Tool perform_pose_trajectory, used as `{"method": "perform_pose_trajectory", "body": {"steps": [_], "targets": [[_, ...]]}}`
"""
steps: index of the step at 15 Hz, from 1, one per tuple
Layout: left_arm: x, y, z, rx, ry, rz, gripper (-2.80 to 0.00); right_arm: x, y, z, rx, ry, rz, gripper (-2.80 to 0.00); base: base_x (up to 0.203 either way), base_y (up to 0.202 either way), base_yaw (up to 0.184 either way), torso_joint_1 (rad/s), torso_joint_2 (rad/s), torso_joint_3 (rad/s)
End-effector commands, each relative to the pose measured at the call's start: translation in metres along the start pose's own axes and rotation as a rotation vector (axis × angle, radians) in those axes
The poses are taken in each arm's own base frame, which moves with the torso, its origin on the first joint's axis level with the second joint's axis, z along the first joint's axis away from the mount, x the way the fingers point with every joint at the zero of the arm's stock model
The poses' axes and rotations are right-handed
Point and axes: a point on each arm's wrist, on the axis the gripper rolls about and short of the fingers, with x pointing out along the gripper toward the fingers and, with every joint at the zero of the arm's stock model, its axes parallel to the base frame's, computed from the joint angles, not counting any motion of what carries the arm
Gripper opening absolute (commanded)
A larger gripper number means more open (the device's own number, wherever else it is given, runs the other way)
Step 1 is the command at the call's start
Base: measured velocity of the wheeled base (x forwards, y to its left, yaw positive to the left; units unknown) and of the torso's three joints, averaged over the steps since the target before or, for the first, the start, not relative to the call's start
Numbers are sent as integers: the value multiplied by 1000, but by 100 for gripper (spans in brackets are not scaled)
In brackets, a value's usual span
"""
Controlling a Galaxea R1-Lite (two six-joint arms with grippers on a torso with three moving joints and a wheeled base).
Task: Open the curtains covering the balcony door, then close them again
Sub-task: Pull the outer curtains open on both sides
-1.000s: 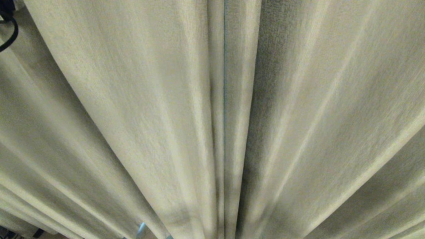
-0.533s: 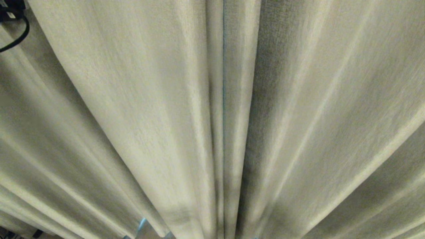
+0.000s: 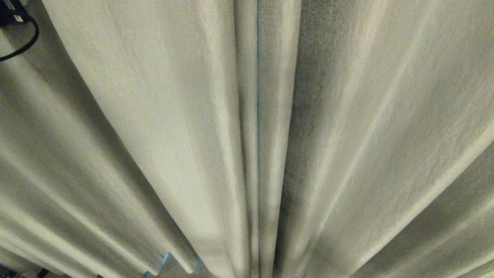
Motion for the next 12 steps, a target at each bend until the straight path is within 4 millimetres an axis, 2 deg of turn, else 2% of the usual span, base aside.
{"method": "perform_pose_trajectory", "body": {"steps": [1, 4, 10, 12], "targets": [[5, 3, -7, -5, 10, 2, -280, 0, 0, 0, -1, 0, 0, -280, 0, 0, 0, 0, 0, 0], [6, 14, -8, 8, 9, 22, -280, 0, 0, 0, -1, 0, 0, -280, 0, 0, 0, 0, 0, 0], [27, 29, -11, 27, -29, 31, -280, 0, 0, 0, -1, 0, 0, -280, 0, 0, 0, 0, 0, 0], [27, 46, -14, 43, -27, 58, -280, 0, 0, 0, -1, 0, 0, -280, 0, 0, 0, 0, 0, 0]]}}
